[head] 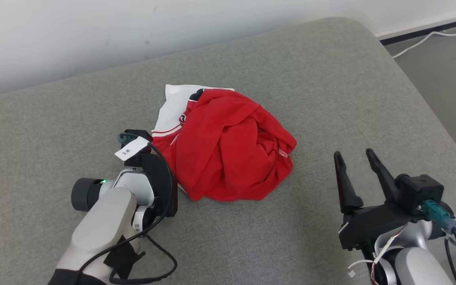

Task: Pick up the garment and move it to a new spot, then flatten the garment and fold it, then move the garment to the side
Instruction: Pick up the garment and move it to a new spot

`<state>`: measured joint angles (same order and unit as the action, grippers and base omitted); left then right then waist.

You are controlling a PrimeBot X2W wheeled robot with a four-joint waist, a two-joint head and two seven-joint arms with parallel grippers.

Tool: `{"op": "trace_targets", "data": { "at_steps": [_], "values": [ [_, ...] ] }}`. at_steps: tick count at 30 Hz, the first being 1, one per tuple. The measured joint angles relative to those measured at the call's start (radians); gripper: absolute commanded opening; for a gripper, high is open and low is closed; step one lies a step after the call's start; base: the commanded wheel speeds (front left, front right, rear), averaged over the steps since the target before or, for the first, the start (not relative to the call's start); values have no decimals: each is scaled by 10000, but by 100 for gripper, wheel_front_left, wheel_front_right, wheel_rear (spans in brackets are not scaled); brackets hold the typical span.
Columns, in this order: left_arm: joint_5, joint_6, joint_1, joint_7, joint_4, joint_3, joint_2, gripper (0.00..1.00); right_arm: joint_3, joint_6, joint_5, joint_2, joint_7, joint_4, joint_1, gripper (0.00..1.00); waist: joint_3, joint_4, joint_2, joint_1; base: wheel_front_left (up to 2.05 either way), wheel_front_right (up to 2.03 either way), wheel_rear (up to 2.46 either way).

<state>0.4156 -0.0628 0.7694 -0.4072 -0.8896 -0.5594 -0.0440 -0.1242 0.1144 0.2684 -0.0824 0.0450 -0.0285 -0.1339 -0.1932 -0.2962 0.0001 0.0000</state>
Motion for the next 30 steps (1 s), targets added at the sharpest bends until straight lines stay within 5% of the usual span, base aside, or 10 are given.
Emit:
{"op": "trace_targets", "data": {
  "at_steps": [13, 25, 26, 27, 30],
  "values": [
    [556, -4, 405, 209, -29, 61, 81, 100, -113, 0, 0, 8, -4, 109, -5, 100, -37, -138, -1, 0, 0, 0, 0],
    [610, -516, 887, 205, -656, -65, 92, 99, -320, -90, 33, 65, 2, 58, -342, 100, -469, -608, -1, 0, 0, 0, 0],
    [464, -518, 964, 203, -719, -105, 90, 23, -255, -90, 48, 63, -2, 42, -337, 100, -530, -641, -1, 0, 0, 0, 0],
    [431, -531, 1017, 205, -723, -132, 88, 0, -180, -88, 67, 65, -12, 21, -330, 100, -591, -665, -1, 0, 0, 0, 0],
    [422, -600, 1176, 165, -809, -341, 58, 0, -19, -86, 90, 63, -25, 27, -321, 100, -749, -685, -1, 0, 0, 0, 0]
  ]
}}
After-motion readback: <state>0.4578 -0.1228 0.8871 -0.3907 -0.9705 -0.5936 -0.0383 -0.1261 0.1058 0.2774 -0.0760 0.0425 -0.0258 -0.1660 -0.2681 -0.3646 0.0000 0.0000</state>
